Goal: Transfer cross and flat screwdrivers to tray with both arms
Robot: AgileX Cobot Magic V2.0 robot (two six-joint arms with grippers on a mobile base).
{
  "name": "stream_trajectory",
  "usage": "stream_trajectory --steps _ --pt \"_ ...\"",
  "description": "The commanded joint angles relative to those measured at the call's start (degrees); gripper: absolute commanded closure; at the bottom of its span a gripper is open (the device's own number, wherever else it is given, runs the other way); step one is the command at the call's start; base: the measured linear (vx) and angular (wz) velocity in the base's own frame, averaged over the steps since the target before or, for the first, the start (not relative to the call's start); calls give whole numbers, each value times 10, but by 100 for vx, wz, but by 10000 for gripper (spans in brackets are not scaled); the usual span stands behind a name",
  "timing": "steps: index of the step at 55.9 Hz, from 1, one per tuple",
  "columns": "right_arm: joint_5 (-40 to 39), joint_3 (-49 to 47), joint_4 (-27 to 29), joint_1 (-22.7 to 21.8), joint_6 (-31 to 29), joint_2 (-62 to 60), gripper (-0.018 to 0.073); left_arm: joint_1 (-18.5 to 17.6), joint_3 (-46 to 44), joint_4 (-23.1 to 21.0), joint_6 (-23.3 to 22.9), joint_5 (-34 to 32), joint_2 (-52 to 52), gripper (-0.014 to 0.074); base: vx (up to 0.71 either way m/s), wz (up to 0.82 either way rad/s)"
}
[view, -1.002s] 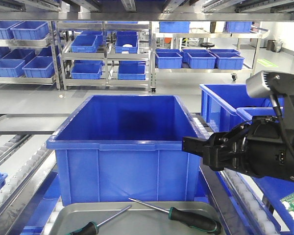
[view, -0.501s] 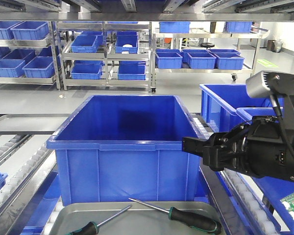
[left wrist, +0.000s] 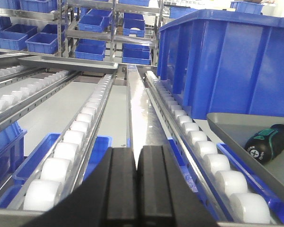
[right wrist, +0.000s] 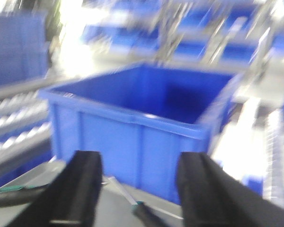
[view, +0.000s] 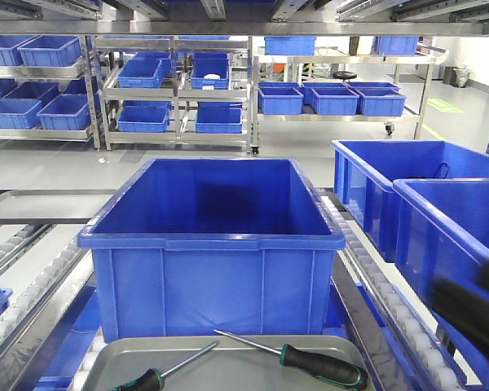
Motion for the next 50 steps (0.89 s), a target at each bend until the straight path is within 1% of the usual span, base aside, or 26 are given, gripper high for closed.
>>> stream_trajectory --steps 1,5,7,12,17,21,23,28,29,31,37,50 --pt "-115 68 -3 -9 16 -71 230 1 -13 -1 -5 -46 5 602 0 0" --pt "-140 133 -14 -33 53 -113 284 1 -13 -1 -5 -46 5 602 0 0" --pt "-141 168 -30 -55 81 -129 314 1 -13 -1 -5 -46 5 602 0 0" --pt "-138 236 -97 -106 151 -165 399 1 -13 -1 -5 -46 5 602 0 0" --pt "-139 291 -188 -155 210 -211 494 1 -13 -1 -5 -46 5 602 0 0" --pt "-144 336 -249 -190 239 -264 569 1 -13 -1 -5 -46 5 602 0 0" --pt "-146 357 -267 -204 247 -294 573 1 -13 -1 -5 -46 5 602 0 0" --pt "-154 409 -278 -224 261 -375 572 1 -13 -1 -5 -46 5 602 0 0" --pt "-144 408 -278 -227 262 -383 571 1 -13 -1 -5 -47 5 603 0 0" --pt "-123 403 -283 -228 264 -373 571 1 -13 -1 -5 -46 6 603 0 0" --pt "-119 405 -296 -228 262 -374 570 1 -13 -1 -5 -48 6 603 0 0" --pt "-123 405 -295 -223 262 -373 567 1 -13 -1 -5 -48 6 603 0 0"
